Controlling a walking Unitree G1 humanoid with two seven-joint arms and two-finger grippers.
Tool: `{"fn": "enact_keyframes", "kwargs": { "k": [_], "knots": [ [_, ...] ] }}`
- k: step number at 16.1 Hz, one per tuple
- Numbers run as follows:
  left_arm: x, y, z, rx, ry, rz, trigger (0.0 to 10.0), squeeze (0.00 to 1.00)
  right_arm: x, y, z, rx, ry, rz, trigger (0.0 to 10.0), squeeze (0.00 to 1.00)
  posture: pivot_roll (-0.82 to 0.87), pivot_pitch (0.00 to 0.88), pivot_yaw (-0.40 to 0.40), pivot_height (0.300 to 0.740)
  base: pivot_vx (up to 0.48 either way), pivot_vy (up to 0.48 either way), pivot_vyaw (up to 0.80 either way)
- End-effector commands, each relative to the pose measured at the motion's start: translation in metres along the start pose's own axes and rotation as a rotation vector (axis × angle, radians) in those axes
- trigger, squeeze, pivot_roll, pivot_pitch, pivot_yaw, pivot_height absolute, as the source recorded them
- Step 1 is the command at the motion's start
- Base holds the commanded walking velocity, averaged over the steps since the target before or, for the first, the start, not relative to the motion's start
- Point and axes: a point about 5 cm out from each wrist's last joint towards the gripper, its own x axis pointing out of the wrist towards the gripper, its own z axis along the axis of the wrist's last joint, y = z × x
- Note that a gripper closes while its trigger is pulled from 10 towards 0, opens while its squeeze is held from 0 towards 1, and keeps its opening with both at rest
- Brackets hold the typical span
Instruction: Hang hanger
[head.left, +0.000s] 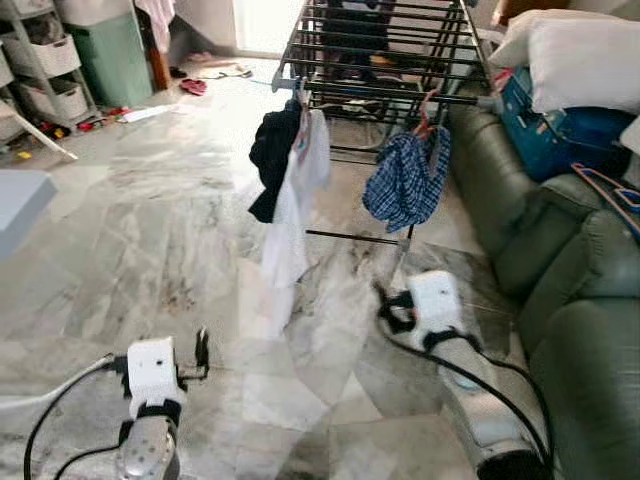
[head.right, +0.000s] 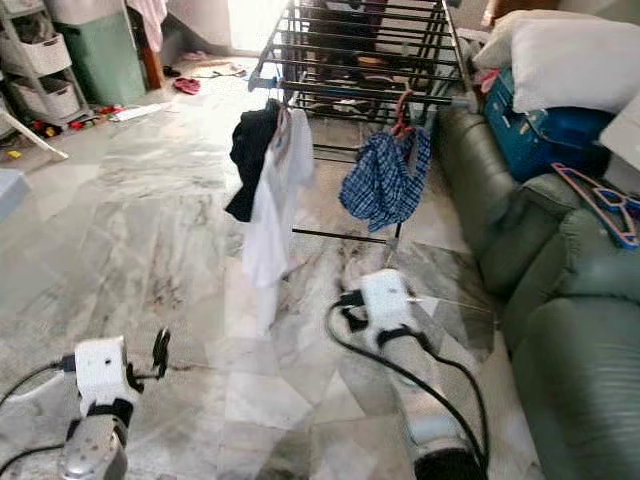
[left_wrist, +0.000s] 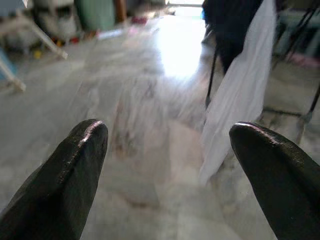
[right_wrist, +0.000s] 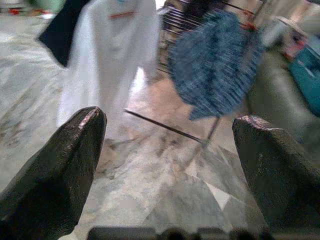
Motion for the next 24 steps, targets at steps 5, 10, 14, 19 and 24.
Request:
{"fn": "enact_keyframes", "kwargs": {
  "k": [5, 10, 14, 19, 24],
  "knots": [
    [-0.017, 0.006, -0.011, 0.055, 0.034, -0.089, 10.0, 0.0, -0.043, -0.028, -0.032, 0.017, 0.078, -0.156, 10.0, 0.07, -0.05, 0.0, 0.002, 0.74, 0.0, 0.0, 0.0],
    [-0.012, 0.006, -0.022, 0.083, 0.064, -0.133, 10.0, 0.0, -0.057, -0.028, -0.03, 0.015, 0.064, -0.204, 10.0, 0.07, -0.09, 0.0, 0.046, 0.74, 0.0, 0.0, 0.0],
    [0.004, -0.005, -0.029, 0.085, 0.083, -0.188, 10.0, 0.0, -0.064, -0.033, -0.031, 0.012, 0.069, -0.244, 10.0, 0.06, -0.14, 0.0, 0.086, 0.74, 0.0, 0.0, 0.0],
    [0.017, -0.001, -0.04, 0.045, 0.129, -0.177, 10.0, 0.0, -0.061, -0.032, -0.026, -0.036, 0.055, -0.205, 10.0, 0.08, -0.15, 0.0, 0.069, 0.74, 0.0, 0.0, 0.0],
    [0.018, -0.004, -0.05, 0.031, 0.143, -0.181, 10.0, 0.0, -0.055, -0.032, -0.021, -0.048, 0.039, -0.187, 10.0, 0.07, -0.14, 0.0, 0.068, 0.74, 0.0, 0.058, 0.63]
  ]
}}
